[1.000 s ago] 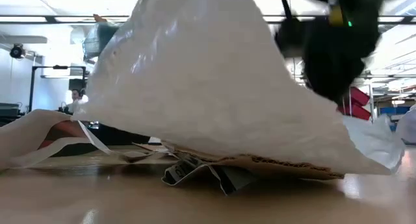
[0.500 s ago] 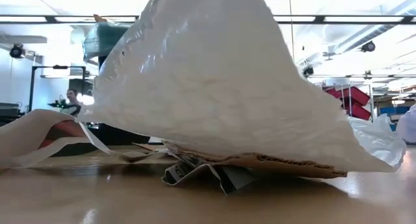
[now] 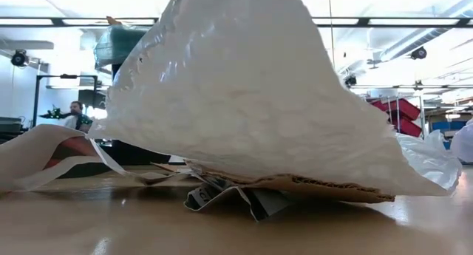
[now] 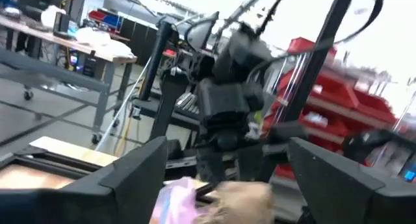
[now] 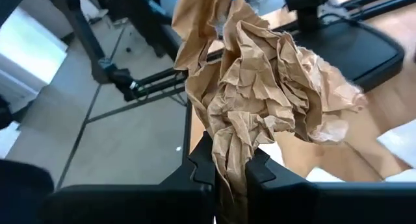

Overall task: Place trash/remove bag and relplace
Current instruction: Put the brown napkin into the trash bin

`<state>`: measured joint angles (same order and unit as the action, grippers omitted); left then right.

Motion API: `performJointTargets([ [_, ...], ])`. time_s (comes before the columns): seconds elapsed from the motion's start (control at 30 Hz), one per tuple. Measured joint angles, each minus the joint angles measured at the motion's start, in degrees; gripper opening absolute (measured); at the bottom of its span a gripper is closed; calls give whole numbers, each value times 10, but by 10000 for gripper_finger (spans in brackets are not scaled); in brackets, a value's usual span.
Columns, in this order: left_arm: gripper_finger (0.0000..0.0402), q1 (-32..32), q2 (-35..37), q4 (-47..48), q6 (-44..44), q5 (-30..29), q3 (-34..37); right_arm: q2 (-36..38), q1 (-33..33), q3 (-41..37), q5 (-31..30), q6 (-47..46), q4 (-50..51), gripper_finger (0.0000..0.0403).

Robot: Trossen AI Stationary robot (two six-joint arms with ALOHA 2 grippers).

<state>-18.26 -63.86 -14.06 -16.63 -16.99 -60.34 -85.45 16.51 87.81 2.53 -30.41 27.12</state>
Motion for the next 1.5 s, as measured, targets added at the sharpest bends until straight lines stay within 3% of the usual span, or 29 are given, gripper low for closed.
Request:
performJointTargets([
  [0.27,310,5,-58,0,25,10,-18,1,-37,0,52,-32,-30,8],
  [0.5,309,5,-112,5,2,31,-60,1,-49,0,54,-35,-47,8],
  [0.87,303,5,-147,122,-40,31,-125,6,-48,0,54,-37,-67,9],
  [1.03,228,5,-144,172,-40,30,-151,6,-48,3,54,-37,-66,9],
  [1.3,22,4,-138,221,-31,46,-186,6,-48,19,45,-24,-64,9],
  [1.5,23,5,-138,228,-28,52,-200,6,-44,21,47,-21,-69,26],
])
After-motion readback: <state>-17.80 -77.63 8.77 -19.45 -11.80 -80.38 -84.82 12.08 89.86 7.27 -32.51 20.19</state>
